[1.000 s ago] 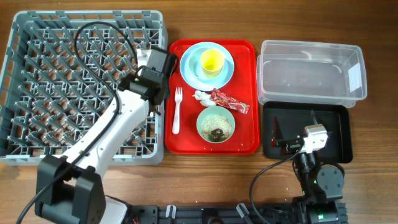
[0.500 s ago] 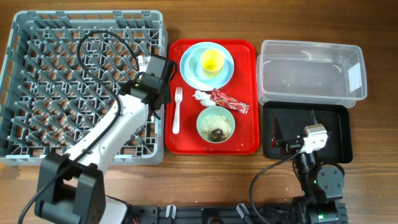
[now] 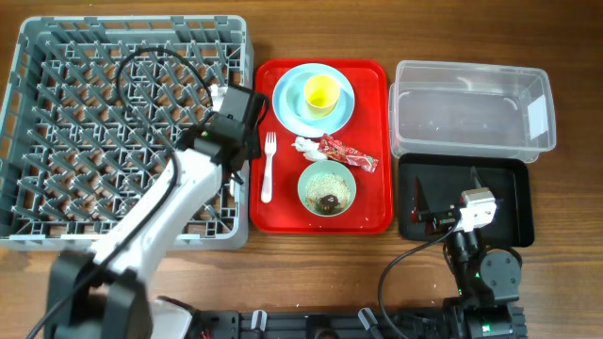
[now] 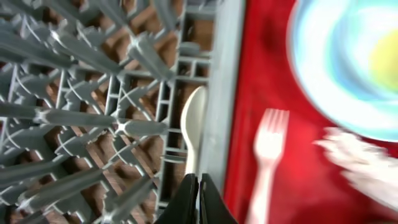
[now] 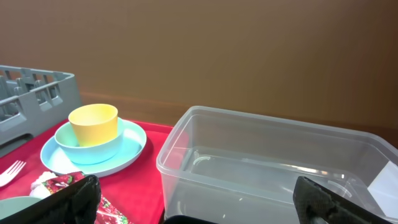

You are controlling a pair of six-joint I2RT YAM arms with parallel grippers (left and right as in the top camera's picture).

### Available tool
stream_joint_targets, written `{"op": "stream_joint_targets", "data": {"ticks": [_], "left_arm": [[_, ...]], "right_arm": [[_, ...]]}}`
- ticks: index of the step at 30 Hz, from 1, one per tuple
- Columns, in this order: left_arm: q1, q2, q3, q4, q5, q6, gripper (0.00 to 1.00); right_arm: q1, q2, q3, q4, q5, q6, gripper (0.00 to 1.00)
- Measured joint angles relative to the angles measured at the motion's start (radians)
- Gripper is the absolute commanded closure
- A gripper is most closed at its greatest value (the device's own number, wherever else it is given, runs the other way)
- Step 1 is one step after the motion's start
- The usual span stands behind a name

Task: Sort waste into correct bins and load items into the dishwasher rack
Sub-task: 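Move the left gripper back over the white fork on the tray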

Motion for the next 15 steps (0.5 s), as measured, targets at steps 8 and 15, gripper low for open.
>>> {"op": "stream_joint_targets", "data": {"ticks": [8, 15], "left_arm": [[-0.123, -0.287, -0.001, -0.079, 0.156, -0.047, 0.84], [-0.207, -0.071, -0.061, -0.057, 0.189, -0.078, 0.77]], "right_arm": [[0.0, 0.0, 0.0, 0.0, 0.0, 0.0, 0.0], [0.0, 0.0, 0.0, 0.0, 0.0, 0.0, 0.0]]}}
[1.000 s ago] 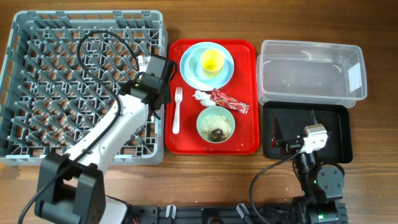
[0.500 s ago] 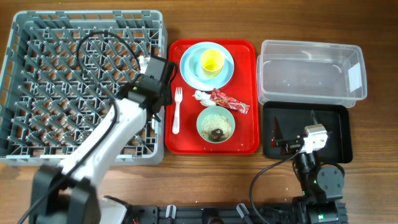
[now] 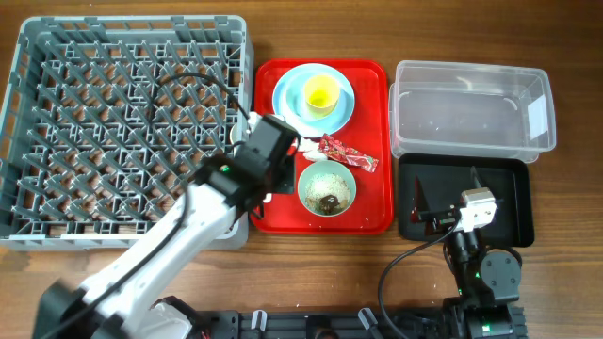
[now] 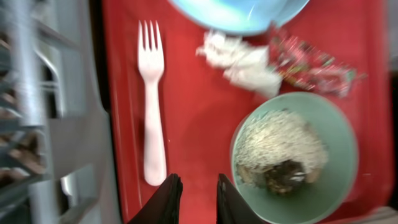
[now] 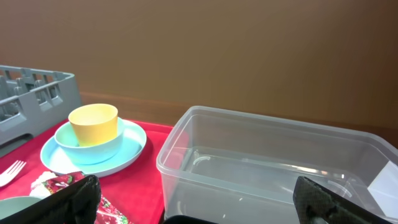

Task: Sort waste into correct bins and load items into the dishwasher rack
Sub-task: 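Move the left gripper back over the white fork on the tray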

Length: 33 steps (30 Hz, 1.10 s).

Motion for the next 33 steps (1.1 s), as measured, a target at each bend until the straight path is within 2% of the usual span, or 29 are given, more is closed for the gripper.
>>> {"op": "stream_joint_targets", "data": {"ticks": [6, 10, 11, 14, 21, 26, 33], "left_arm": [[-0.029, 0.184, 0.0, 0.081, 0.0, -0.008, 0.71], [-0.029, 0.229, 0.0, 0.088, -0.08, -0.035, 0.66], [-0.029, 0.232, 0.0, 0.088, -0.1, -0.039, 0.59], [-0.029, 0.233, 0.0, 0.088, -0.136, -0.05, 0.57], [-0.029, 0.234, -0.047, 0.114, -0.158, -0.054, 0.59], [-0.029, 0.234, -0.063, 0.161, -0.166, -0.057, 0.7], [-0.029, 0.234, -0.08, 0.224, -0.167, -0.061, 0.69]], "right_arm": [[0.0, 0.0, 0.0, 0.0, 0.0, 0.0, 0.0], [0.0, 0.0, 0.0, 0.0, 0.0, 0.0, 0.0], [0.0, 0.0, 0.0, 0.0, 0.0, 0.0, 0.0], [0.0, 0.0, 0.0, 0.0, 0.0, 0.0, 0.0], [0.0, 0.0, 0.0, 0.0, 0.0, 0.0, 0.0], [0.0, 0.0, 0.0, 0.0, 0.0, 0.0, 0.0], [0.0, 0.0, 0.0, 0.0, 0.0, 0.0, 0.0]]}}
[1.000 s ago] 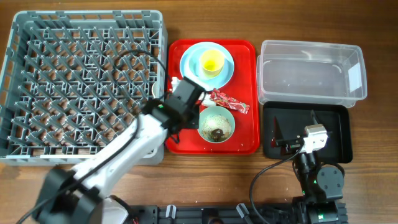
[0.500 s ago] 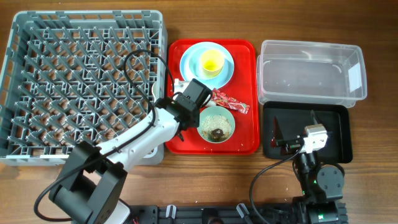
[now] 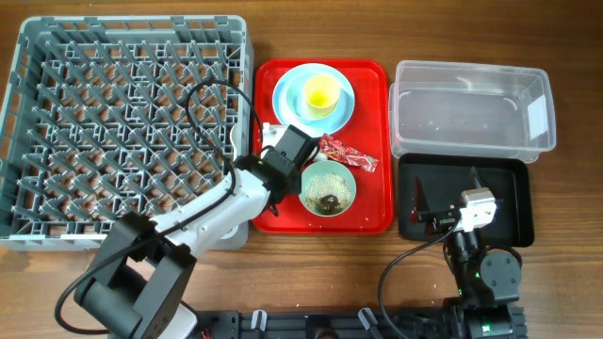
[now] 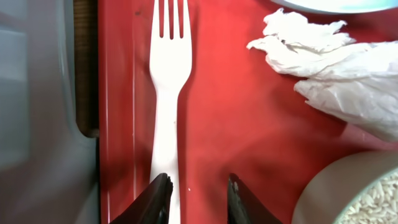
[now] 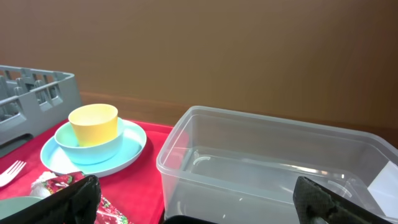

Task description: Sort waste into correct bins and load items into the dishwasher rack

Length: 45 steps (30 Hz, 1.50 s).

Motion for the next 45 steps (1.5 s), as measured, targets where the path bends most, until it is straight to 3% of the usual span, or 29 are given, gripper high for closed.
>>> {"op": "stream_joint_targets", "data": {"ticks": [19, 28, 39, 45], "left_arm": [[0.0, 0.061, -0.032, 0.091, -0.056, 0.0, 0.69], [0.0, 0.084, -0.032, 0.097, -0.065, 0.0, 0.64], [0.0, 0.087, -0.032, 0.13, -0.064, 0.0, 0.69], [0.0, 0.094, -0.032, 0.134, -0.064, -0.003, 0.81]], "right_arm": [[0.0, 0.0, 0.0, 0.0, 0.0, 0.0, 0.0], [0.0, 0.0, 0.0, 0.0, 0.0, 0.0, 0.0], [0.0, 0.0, 0.0, 0.0, 0.0, 0.0, 0.0], [0.0, 0.0, 0.0, 0.0, 0.0, 0.0, 0.0]]}}
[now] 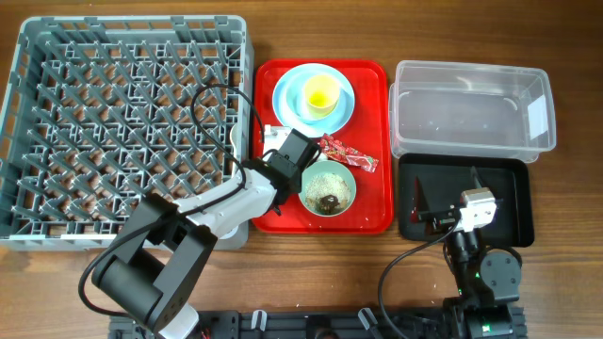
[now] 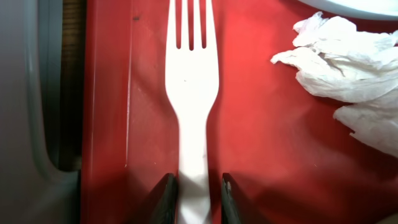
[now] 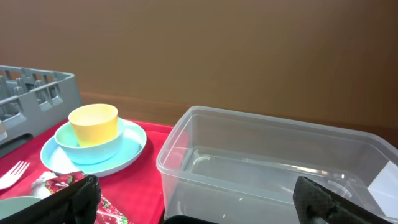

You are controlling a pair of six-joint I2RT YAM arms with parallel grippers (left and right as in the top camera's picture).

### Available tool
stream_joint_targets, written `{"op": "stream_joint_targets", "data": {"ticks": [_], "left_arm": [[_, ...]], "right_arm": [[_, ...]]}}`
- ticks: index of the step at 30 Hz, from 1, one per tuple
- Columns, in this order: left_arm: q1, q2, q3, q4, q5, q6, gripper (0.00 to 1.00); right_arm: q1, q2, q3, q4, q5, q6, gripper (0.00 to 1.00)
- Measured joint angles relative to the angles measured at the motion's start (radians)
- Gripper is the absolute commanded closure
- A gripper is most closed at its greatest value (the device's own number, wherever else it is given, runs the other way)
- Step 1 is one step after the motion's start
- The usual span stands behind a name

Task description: Sort waste into correct bins and load items into the dishwasher rack

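Observation:
A white plastic fork (image 2: 191,93) lies on the red tray (image 1: 372,202), tines pointing away from the camera. My left gripper (image 2: 196,200) is low over it and open. Its fingers stand narrowly either side of the fork's handle, the left one at the handle's edge. A crumpled tissue (image 2: 348,68) lies to the right of the fork. From overhead the gripper body hides most of the fork. A red wrapper (image 1: 349,153), a green bowl with rice (image 1: 327,188) and a yellow cup (image 1: 320,92) on a blue plate share the tray. My right gripper (image 3: 196,205) rests wide open.
The grey dishwasher rack (image 1: 122,122) fills the left side, with a pale spoon (image 1: 234,139) at its right edge. A clear plastic bin (image 1: 471,108) stands at the back right. A black tray (image 1: 499,202) lies in front of it, under the right arm.
The left gripper has shifted so the fork's handle sits centred between its fingers, which stand closer together than before. The fork lies where it was. The right arm is unchanged.
First the left gripper was shut on a spoon at the rack's right edge. Half a second later it was open above the red tray, with the spoon left in the rack. Then it hung low over the fork, and now it straddles the handle.

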Motion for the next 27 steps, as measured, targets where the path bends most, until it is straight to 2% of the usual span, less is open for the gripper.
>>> {"op": "stream_joint_targets", "data": {"ticks": [5, 16, 17, 18, 19, 20, 21, 23, 27], "left_arm": [[0.0, 0.0, 0.0, 0.001, -0.002, -0.001, 0.96], [-0.006, 0.002, 0.001, -0.008, 0.011, 0.0, 0.96], [-0.01, 0.002, 0.001, -0.008, 0.011, 0.0, 0.9], [-0.012, 0.002, 0.001, -0.008, 0.011, 0.0, 0.78], [-0.016, 0.002, 0.001, -0.008, 0.011, -0.001, 0.59], [-0.018, 0.002, 0.001, -0.008, 0.012, 0.003, 0.49], [-0.018, 0.001, 0.001, -0.008, 0.013, 0.002, 0.44], [-0.018, 0.001, 0.002, -0.004, 0.014, -0.001, 0.44], [-0.018, 0.001, 0.002, 0.007, 0.014, -0.004, 0.57]], "right_arm": [[0.0, 0.0, 0.0, 0.0, 0.0, 0.0, 0.0], [0.0, 0.0, 0.0, 0.0, 0.0, 0.0, 0.0], [0.0, 0.0, 0.0, 0.0, 0.0, 0.0, 0.0], [0.0, 0.0, 0.0, 0.0, 0.0, 0.0, 0.0], [0.0, 0.0, 0.0, 0.0, 0.0, 0.0, 0.0], [0.0, 0.0, 0.0, 0.0, 0.0, 0.0, 0.0], [0.0, 0.0, 0.0, 0.0, 0.0, 0.0, 0.0], [0.0, 0.0, 0.0, 0.0, 0.0, 0.0, 0.0], [0.0, 0.0, 0.0, 0.0, 0.0, 0.0, 0.0]]}}
